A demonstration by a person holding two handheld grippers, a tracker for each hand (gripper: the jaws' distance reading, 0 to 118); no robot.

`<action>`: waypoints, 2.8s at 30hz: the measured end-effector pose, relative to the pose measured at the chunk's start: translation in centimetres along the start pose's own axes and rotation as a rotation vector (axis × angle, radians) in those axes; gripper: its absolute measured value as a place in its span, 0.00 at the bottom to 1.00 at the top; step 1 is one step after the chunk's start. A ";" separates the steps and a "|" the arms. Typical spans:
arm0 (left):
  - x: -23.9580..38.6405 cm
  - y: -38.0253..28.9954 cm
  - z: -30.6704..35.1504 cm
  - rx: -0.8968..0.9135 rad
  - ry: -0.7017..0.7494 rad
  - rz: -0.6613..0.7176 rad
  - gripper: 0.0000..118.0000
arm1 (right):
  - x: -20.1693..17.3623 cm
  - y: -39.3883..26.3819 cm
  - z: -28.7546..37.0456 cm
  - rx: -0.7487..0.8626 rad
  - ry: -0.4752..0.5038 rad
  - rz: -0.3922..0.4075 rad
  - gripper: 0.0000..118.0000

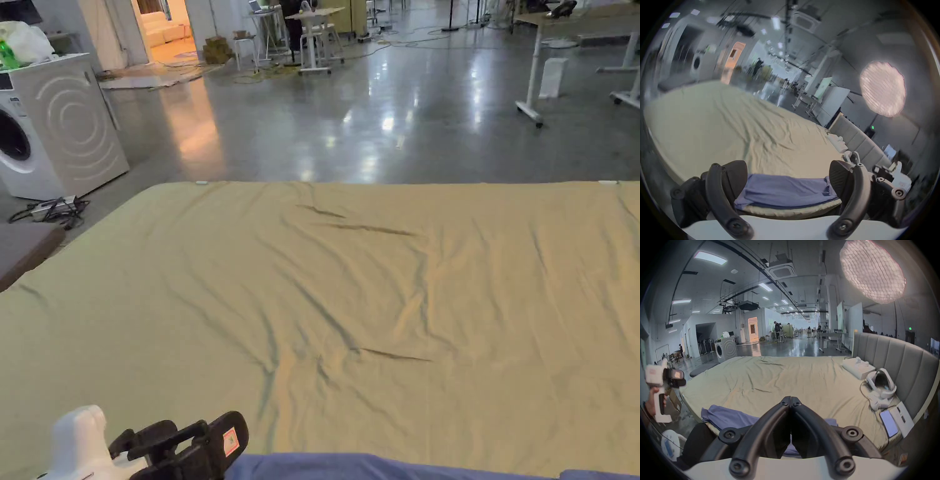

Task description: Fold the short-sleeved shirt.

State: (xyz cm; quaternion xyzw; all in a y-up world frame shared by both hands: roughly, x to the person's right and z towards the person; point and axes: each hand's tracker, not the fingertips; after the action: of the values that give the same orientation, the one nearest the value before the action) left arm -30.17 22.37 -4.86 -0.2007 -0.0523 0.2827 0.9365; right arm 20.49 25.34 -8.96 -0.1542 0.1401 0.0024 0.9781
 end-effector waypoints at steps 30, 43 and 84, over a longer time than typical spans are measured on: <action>-17.5 -8.2 -14.9 -0.335 -0.145 0.718 0.11 | 0.4 -2.8 -0.4 -0.216 -0.045 -0.029 0.00; -18.1 -1.3 -8.6 -0.219 0.014 0.611 0.10 | 0.7 -4.2 -1.1 -0.253 -0.007 -0.050 0.00; 10.8 -19.2 -28.8 -0.732 -0.039 -0.079 0.05 | 5.4 -7.6 1.8 -0.300 -0.055 -0.218 0.00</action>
State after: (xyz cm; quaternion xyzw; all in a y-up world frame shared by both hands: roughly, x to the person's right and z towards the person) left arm -5.28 3.73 -23.53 -0.5151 -0.1755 0.2127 0.8116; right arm 26.54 18.39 -6.54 -0.3126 0.0938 -0.0787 0.9420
